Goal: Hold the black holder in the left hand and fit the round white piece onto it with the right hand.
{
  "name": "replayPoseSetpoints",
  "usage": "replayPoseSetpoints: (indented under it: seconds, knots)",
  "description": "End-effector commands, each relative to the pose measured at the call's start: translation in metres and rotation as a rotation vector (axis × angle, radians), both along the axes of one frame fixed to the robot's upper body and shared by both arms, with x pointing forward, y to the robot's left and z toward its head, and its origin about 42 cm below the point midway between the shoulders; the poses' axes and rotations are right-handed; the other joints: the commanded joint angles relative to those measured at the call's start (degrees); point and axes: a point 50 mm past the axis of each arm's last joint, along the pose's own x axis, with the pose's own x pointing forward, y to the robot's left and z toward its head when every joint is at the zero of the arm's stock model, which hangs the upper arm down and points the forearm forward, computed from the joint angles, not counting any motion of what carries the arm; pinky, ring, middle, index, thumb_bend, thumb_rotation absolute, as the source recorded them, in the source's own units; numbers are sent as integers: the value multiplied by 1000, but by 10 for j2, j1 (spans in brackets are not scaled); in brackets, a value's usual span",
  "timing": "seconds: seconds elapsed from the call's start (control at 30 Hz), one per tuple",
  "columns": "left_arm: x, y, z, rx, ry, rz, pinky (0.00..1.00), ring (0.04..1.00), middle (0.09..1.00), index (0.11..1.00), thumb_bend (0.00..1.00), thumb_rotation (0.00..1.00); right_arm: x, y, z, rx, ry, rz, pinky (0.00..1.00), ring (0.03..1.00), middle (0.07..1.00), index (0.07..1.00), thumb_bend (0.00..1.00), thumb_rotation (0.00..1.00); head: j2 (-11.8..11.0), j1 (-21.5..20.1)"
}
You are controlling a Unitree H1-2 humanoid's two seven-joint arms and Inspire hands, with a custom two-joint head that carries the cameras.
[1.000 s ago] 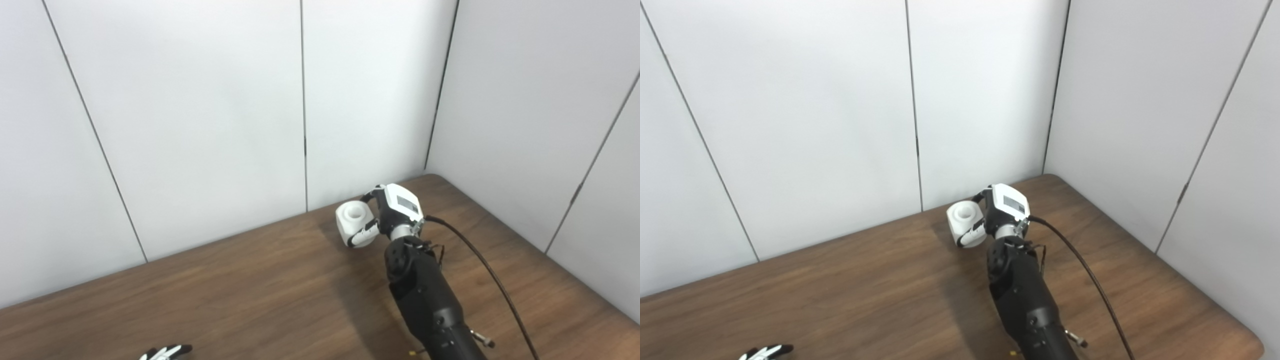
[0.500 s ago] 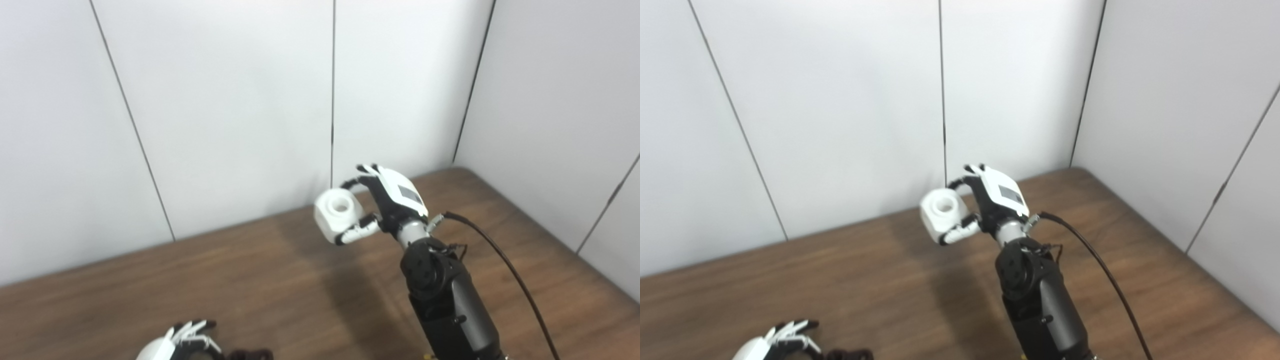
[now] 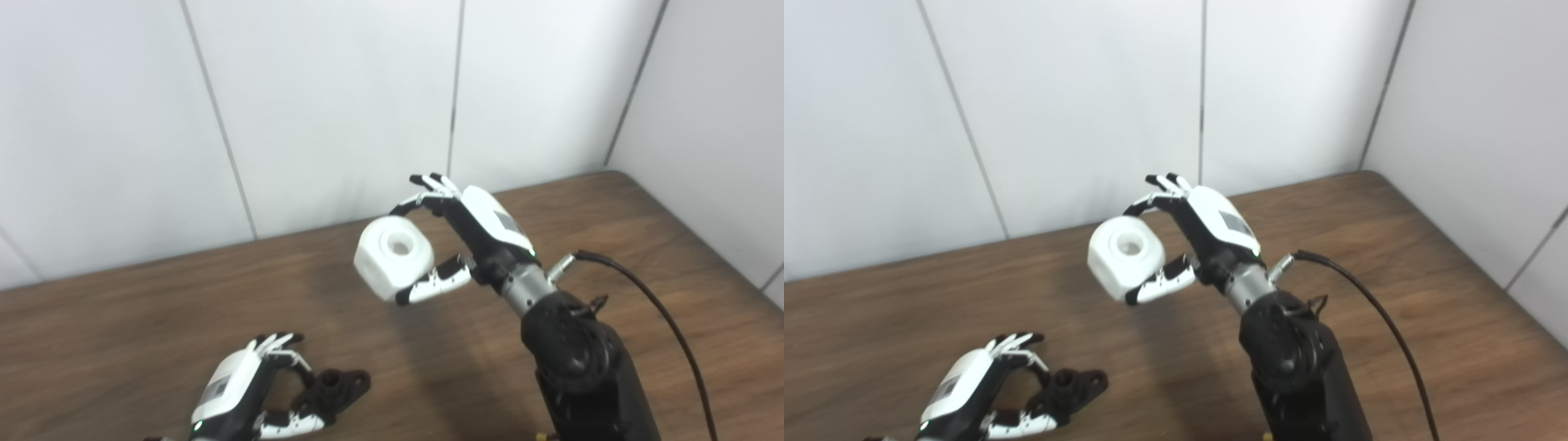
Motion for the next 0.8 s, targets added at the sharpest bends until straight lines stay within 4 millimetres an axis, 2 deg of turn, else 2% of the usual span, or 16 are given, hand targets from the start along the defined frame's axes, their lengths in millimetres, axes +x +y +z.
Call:
replayPoseSetpoints:
  seconds: [0.0, 0.13, 0.2, 0.3, 0.6, 0.77]
  knots:
    - [2, -7, 3, 8, -12, -19, 1000, 957, 904, 482, 516, 42, -10, 9, 14, 19, -59, 50, 840, 1000, 956, 478, 511, 143, 3, 2]
    - [1, -12, 4, 17, -20, -24, 1000, 959, 906, 481, 516, 43, -23, 19, 10, -29, -35, 112, 832, 994, 949, 478, 511, 145, 14, 17]
    - [1, -14, 5, 13, -28, -27, 1000, 958, 903, 481, 516, 43, -27, 21, 9, -20, -20, 151, 858, 998, 953, 478, 510, 145, 18, 23]
    - [2, -16, 4, 10, -40, -33, 1000, 956, 900, 481, 516, 44, -32, 25, 6, -19, 2, 207, 831, 1000, 954, 478, 510, 142, 22, 32]
    - [-2, -24, 5, 20, -35, -26, 1000, 954, 901, 481, 517, 45, -27, 29, -15, -80, 108, 326, 810, 1000, 964, 478, 509, 135, 23, 48]
    - [-3, -26, 7, 20, -33, -22, 1000, 952, 900, 481, 517, 45, -25, 31, -21, -95, 115, 353, 865, 1000, 965, 478, 509, 135, 23, 50]
